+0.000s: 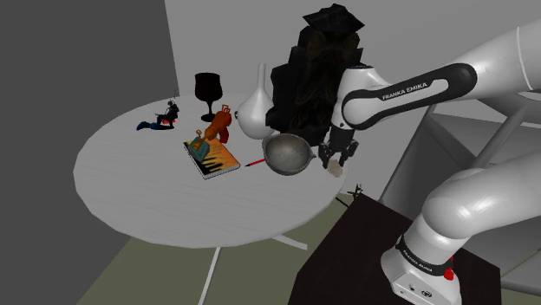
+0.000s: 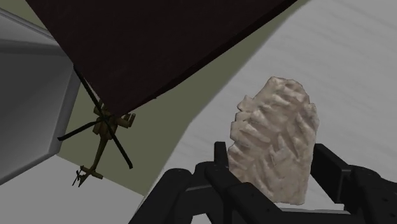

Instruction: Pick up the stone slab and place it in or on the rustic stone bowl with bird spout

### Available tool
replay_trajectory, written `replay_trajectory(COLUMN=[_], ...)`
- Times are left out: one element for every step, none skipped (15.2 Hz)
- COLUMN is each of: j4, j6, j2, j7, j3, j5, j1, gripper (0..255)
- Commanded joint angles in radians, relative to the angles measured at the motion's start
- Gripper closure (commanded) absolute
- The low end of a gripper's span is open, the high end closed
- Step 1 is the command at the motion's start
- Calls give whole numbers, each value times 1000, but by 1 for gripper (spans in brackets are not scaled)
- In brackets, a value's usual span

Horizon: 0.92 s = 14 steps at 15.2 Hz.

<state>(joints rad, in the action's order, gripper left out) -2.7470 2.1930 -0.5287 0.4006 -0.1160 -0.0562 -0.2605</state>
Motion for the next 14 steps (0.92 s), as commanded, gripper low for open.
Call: replay_trajectory(j4=[13,22,31,40,30,30,52,72,73,63,54,45,37,28], j6=[-29,-45,-62,-78,-64,-64,-78,-92,-93,-77,-61,-45,-28,-12], j2=[-15,-23,-31,-39,-34,-34,-30,-26,-26,-19,-12,-5,2,10], j7=[-1,-1,-1,-2,-2,-2,10,22,23,22,22,21,21,20], j3=[2,3,3,4,4,4,38,72,74,73,72,71,70,69], j5=[0,1,1,1,1,1,-30,-61,-63,-64,-66,-67,-69,-71], j1=[0,0,0,0,0,0,-20,-39,-40,-39,-38,-37,-36,-35], gripper=[255,255,255,255,255,0,0,0,0,0,0,0,0,0])
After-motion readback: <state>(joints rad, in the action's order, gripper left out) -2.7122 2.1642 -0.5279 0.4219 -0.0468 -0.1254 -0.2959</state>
